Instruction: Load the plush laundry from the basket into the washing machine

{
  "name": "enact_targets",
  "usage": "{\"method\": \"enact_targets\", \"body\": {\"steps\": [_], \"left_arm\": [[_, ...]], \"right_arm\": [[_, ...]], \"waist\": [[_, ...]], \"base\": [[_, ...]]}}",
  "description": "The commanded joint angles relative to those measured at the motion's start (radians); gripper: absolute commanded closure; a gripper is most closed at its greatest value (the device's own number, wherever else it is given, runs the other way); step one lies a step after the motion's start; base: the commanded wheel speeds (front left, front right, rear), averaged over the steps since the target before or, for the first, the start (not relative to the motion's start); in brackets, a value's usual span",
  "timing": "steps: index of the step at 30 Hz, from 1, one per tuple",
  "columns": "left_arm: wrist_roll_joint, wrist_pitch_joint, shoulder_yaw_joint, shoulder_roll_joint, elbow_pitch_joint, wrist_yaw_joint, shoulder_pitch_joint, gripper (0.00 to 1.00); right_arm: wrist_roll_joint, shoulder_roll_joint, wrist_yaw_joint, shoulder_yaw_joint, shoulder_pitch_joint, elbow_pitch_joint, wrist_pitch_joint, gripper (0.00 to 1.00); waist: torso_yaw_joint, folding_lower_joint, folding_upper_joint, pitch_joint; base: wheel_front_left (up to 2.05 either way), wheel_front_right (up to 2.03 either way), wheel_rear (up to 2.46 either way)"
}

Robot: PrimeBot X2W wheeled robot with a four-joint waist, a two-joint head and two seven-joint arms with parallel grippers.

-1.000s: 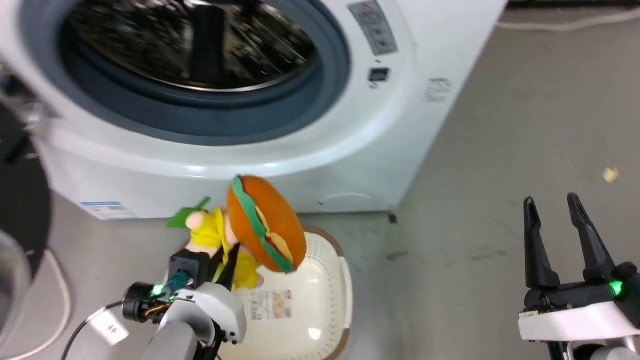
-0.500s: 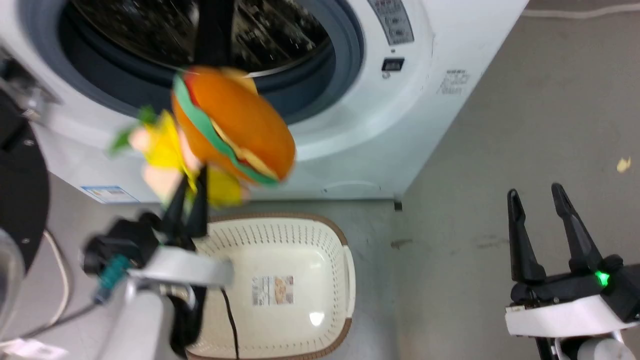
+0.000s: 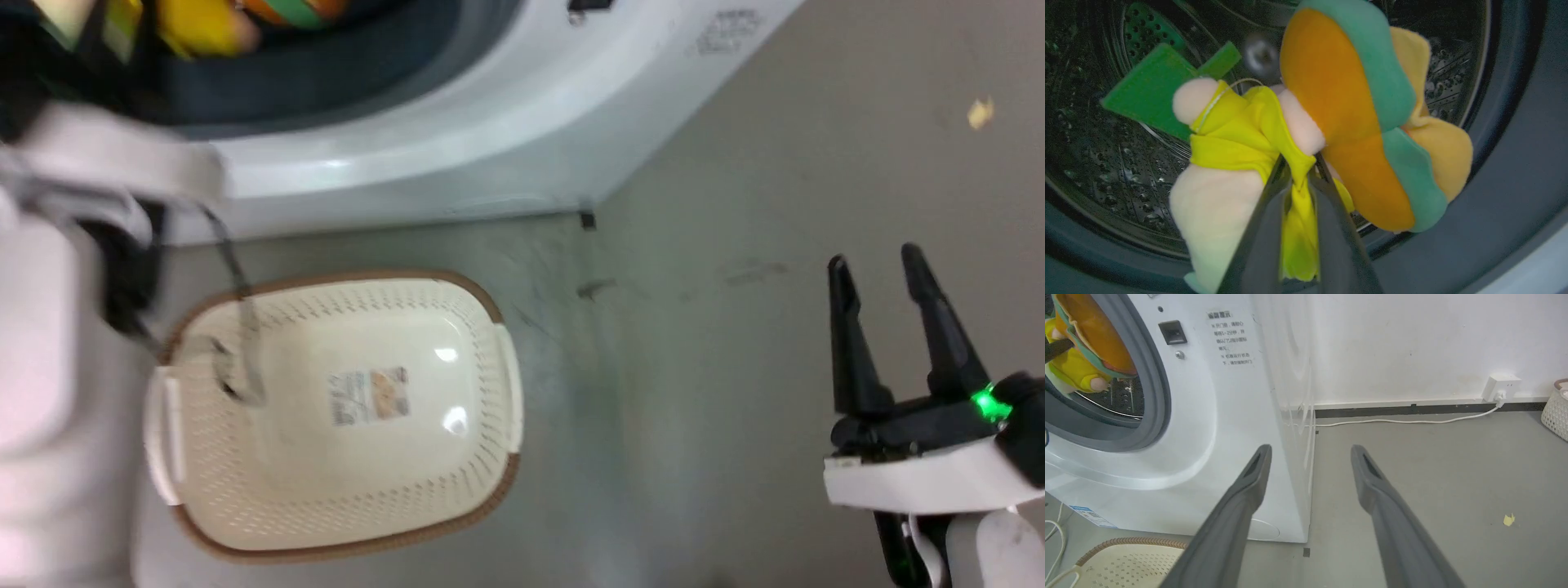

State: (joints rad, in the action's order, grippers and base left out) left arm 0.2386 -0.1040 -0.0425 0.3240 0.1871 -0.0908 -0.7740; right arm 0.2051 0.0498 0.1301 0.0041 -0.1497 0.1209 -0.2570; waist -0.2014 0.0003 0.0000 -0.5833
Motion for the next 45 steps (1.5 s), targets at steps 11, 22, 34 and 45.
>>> {"method": "enact_targets", "body": {"steps": [11,22,34,45], "left_arm": [[-0.070,0.239,-0.054,0.206,0.188,-0.029,-0.405,1.00],[-0.105,0.426,-0.173,0.277,0.485,-0.038,-0.615,1.00],[-0.068,0.439,-0.225,0.249,0.623,-0.039,-0.633,1.00],[-0.013,0.218,-0.242,0.165,0.689,-0.039,-0.468,0.00]], "right_arm": [[0.096,0.000,0.001,0.042,-0.075,-0.015,-0.005,0.00],[0.134,0.000,0.001,0.061,-0.096,-0.020,-0.005,0.00],[0.112,0.000,0.001,0.039,-0.100,-0.016,-0.005,0.00],[0.028,0.000,0.001,-0.016,-0.071,-0.018,-0.005,0.00]], "waist": [[-0.169,-0.0003,0.0000,-0.200],[-0.200,-0.0003,0.0000,-0.235],[-0.162,-0.0003,0.0000,-0.197],[-0.065,-0.0003,0.0000,0.017]], "base": [[0.00,0.00,0.00],[0.00,0.00,0.00],[0.00,0.00,0.00],[0.00,0.00,0.00]]}}
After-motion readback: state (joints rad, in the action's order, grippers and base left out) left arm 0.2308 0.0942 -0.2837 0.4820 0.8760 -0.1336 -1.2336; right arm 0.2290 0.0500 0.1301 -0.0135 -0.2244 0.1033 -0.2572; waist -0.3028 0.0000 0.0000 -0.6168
